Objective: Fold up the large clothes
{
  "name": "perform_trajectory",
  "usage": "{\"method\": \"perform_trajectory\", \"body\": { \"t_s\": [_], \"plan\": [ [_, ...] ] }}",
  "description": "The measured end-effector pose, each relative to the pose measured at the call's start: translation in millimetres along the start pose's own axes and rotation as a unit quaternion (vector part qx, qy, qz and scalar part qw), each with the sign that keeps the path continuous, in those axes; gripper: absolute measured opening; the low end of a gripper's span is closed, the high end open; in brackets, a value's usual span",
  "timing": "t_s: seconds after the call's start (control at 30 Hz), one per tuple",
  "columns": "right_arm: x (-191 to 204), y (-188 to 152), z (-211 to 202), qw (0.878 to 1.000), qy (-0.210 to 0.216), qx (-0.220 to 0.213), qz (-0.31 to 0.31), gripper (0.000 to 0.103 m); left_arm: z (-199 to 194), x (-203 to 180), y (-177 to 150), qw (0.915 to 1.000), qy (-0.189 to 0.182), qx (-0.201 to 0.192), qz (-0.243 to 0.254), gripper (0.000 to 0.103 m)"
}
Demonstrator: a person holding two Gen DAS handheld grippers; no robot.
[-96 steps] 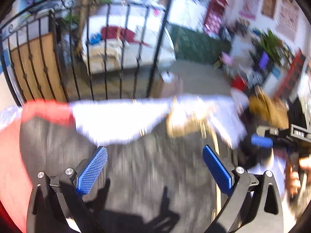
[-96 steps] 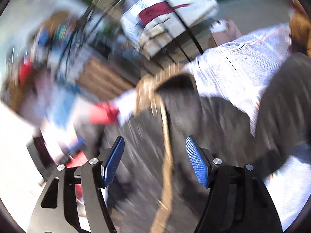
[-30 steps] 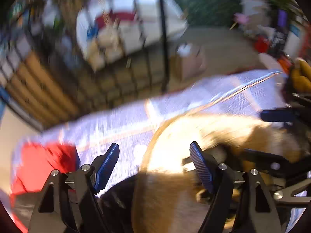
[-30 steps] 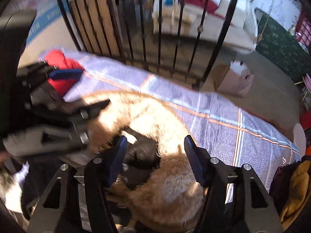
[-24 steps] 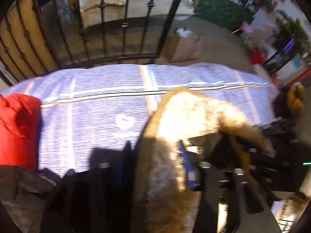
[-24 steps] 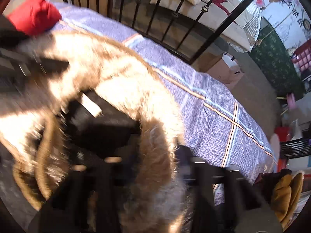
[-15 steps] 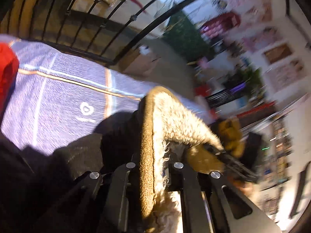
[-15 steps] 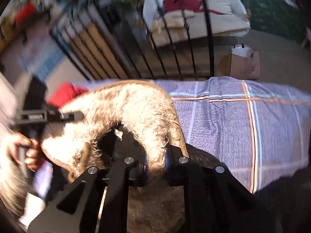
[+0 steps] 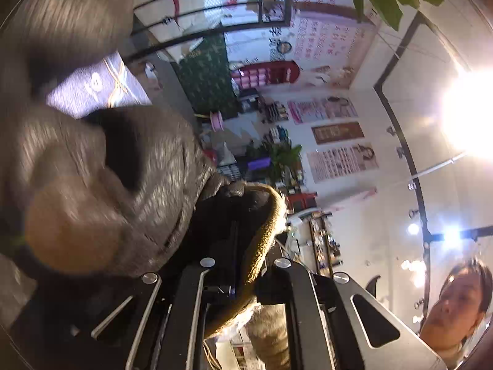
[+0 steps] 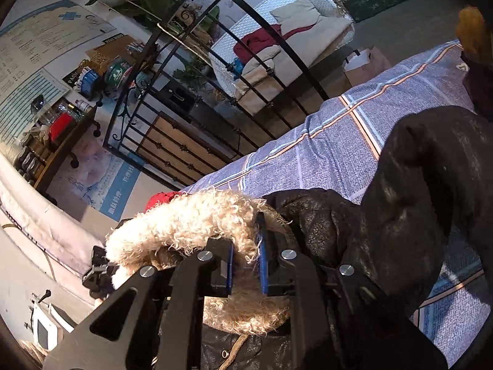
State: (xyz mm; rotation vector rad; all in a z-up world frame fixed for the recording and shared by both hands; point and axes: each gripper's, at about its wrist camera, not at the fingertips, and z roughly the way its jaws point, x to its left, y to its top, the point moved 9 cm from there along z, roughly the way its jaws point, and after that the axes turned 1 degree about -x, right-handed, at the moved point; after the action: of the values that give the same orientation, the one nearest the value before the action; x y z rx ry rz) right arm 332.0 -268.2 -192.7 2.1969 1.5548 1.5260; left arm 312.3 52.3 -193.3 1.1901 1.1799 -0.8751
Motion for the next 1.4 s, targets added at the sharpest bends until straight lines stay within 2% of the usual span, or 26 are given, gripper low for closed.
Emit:
{"method": "perform_trajectory", "body": {
  "t_s": [0.07,0.1,0.2,0.23,0.27,0.3,0.33,0.37,0.4,0.43,0.5,0.63,0.67,0.7,0.73,0.8,0.83,0.87,0.9,0.93,1.0,1.07,1.17,1.3,1.33,1.4],
  "plan": [
    [-7.0,2.4,6.0,0.998,-0.049,0.000,-0.025,0.012,9.1,5.0,-25.3,0.9970,0.050,0.043,0.039,0.008],
    [-8.5,2.3,8.9,0.998,-0.059,0.004,-0.027,0.013,12.7,12.4,-34.2,0.9898,0.104,0.066,0.071,0.008],
    [1.3,-6.2,15.0,0.992,-0.100,0.016,-0.072,0.013,2.3,19.0,-21.8,0.9757,0.197,0.036,0.090,0.013],
    [9.3,-7.5,15.0,0.989,-0.109,0.013,-0.096,0.013,-3.0,12.3,-12.6,0.9620,0.245,0.016,0.120,0.015],
    [13.6,-8.3,14.4,0.987,-0.115,0.014,-0.107,0.013,-5.5,3.7,-5.4,0.9411,0.298,0.003,0.160,0.028],
    [15.4,-8.1,13.6,0.987,-0.119,0.015,-0.109,0.013,-6.0,-12.6,1.2,0.9082,0.357,-0.010,0.219,0.046],
    [15.5,-7.4,12.5,0.986,-0.126,0.015,-0.107,0.013,-4.7,-28.2,3.6,0.8839,0.388,-0.021,0.260,0.056],
    [15.6,-7.9,11.2,0.985,-0.132,0.014,-0.109,0.013,-4.4,-50.4,7.7,0.8473,0.429,-0.051,0.309,0.085],
    [16.6,-8.3,10.7,0.984,-0.138,0.014,-0.113,0.013,-3.6,-71.8,9.8,0.8152,0.454,-0.085,0.349,0.097],
    [18.0,-9.8,9.9,0.984,-0.138,0.014,-0.115,0.013,2.8,-90.5,8.6,0.7939,0.460,-0.109,0.383,0.097],
    [23.6,-13.6,8.0,0.982,-0.143,0.012,-0.125,0.013,25.0,-105.5,-1.5,0.7643,0.477,-0.096,0.424,0.097],
    [30.9,-18.2,2.6,0.978,-0.154,0.003,-0.144,0.013,80.6,-80.9,2.2,0.7151,0.519,-0.030,0.467,0.097],
    [32.3,-19.0,1.1,0.978,-0.154,0.001,-0.141,0.013,93.2,-64.5,4.9,0.7073,0.540,-0.001,0.456,0.094],
    [31.2,-18.5,-0.2,0.979,-0.152,0.000,-0.139,0.013,106.4,-49.4,7.4,0.7101,0.546,0.024,0.444,0.089],
    [31.6,-19.4,-1.9,0.979,-0.149,-0.001,-0.137,0.013,117.1,-35.2,14.6,0.7040,0.562,0.033,0.433,0.089],
    [32.7,-21.1,-4.5,0.980,-0.146,-0.003,-0.137,0.013,123.2,-2.4,27.3,0.6795,0.605,0.051,0.412,0.078],
    [33.7,-22.1,-6.4,0.980,-0.145,-0.005,-0.139,0.013,126.4,15.4,33.7,0.6780,0.616,0.062,0.396,0.069],
    [33.7,-22.0,-7.9,0.980,-0.144,-0.006,-0.140,0.013,129.2,24.6,37.3,0.6816,0.620,0.067,0.383,0.047],
    [33.9,-22.2,-8.8,0.980,-0.142,-0.005,-0.141,0.013,130.2,30.6,36.9,0.7038,0.605,0.079,0.363,0.033],
    [33.5,-21.6,-9.3,0.980,-0.140,-0.002,-0.142,0.013,125.4,27.6,38.2,0.7289,0.587,0.075,0.344,0.031],
    [33.8,-18.3,-13.2,0.978,-0.144,-0.010,-0.148,0.013,114.9,2.9,51.0,0.7514,0.566,0.021,0.338,0.024],
    [37.3,-4.1,-16.8,0.978,-0.139,-0.024,-0.151,0.013,101.4,-34.1,75.6,0.7572,0.552,-0.023,0.348,0.023],
    [48.5,30.3,-7.4,0.978,-0.142,-0.043,-0.149,0.013,101.7,-57.2,110.0,0.7645,0.543,-0.040,0.344,0.023],
    [59.9,80.0,36.8,0.972,-0.178,-0.049,-0.146,0.013,118.0,-21.2,171.4,0.7730,0.565,-0.053,0.283,0.023],
    [52.7,88.6,56.1,0.970,-0.197,-0.040,-0.136,0.014,122.1,3.3,180.4,0.7726,0.574,-0.044,0.267,0.023],
    [33.6,90.9,93.8,0.966,-0.231,0.003,-0.119,0.018,130.7,54.8,190.2,0.7478,0.609,-0.018,0.264,0.027]
  ]
}}
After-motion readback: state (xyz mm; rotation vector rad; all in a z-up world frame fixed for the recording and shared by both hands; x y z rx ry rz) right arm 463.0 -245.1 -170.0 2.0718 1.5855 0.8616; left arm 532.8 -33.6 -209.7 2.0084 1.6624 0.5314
